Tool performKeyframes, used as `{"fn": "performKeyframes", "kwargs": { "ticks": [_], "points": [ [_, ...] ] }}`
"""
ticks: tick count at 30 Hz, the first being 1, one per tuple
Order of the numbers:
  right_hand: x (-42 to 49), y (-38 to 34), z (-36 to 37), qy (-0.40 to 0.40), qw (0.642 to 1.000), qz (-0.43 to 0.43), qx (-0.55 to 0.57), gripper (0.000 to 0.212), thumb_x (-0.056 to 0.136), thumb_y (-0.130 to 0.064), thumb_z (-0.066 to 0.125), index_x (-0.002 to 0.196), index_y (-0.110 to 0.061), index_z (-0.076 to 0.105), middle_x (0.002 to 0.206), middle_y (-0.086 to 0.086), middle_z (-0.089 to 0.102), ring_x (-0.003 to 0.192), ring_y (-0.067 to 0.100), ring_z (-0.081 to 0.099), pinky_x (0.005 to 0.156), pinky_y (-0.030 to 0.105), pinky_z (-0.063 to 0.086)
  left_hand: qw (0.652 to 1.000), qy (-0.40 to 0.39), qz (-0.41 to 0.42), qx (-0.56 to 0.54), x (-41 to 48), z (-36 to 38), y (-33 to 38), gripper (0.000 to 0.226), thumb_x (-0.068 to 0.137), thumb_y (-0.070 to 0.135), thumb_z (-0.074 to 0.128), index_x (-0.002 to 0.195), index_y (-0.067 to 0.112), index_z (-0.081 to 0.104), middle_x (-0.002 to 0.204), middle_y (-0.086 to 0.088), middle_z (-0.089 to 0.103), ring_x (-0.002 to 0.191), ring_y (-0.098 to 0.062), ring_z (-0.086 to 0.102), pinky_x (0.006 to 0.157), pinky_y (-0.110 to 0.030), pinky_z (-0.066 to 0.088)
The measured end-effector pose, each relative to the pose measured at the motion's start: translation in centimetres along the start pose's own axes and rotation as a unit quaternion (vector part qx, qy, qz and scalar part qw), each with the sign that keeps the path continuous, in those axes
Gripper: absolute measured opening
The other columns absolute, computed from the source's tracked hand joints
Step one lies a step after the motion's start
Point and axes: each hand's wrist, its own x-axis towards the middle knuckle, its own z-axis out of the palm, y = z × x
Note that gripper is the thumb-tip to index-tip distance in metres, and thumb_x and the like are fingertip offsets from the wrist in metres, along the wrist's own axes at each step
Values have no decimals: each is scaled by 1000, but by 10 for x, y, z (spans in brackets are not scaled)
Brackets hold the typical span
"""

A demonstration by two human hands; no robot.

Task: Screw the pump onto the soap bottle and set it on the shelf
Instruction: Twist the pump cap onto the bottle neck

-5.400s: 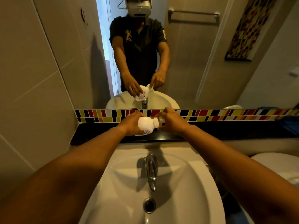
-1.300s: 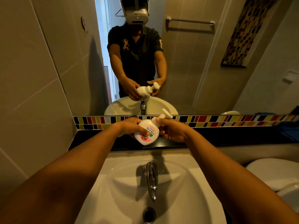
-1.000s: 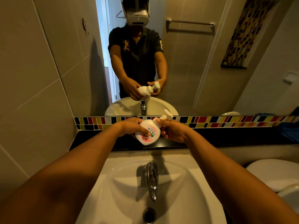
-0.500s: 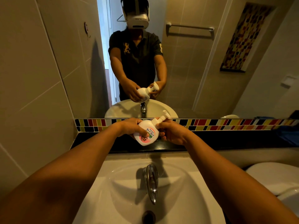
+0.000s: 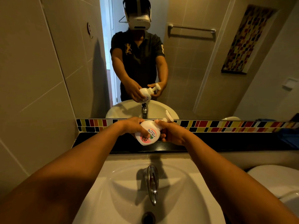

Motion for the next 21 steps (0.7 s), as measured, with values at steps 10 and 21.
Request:
{"fn": "performKeyframes", "kwargs": {
  "ticks": [10,21],
  "points": [
    [2,-3,6,39,998,-24,-31,68,75,-55,74,118,-3,62,74,9,64,52,12,49,52,25,44,1000,8,14,2,0,0,4,44,78,23,78,117,19,58,111,-4,68,93,-15,66,75,-27,58],
    [1,1,9,71,995,-40,-65,57,84,-46,71,116,0,63,75,11,65,53,14,52,53,28,45,1000,6,1,-19,-1,7,-2,43,77,22,79,115,21,59,116,-8,69,99,-21,68,83,-35,59]
  ]
}}
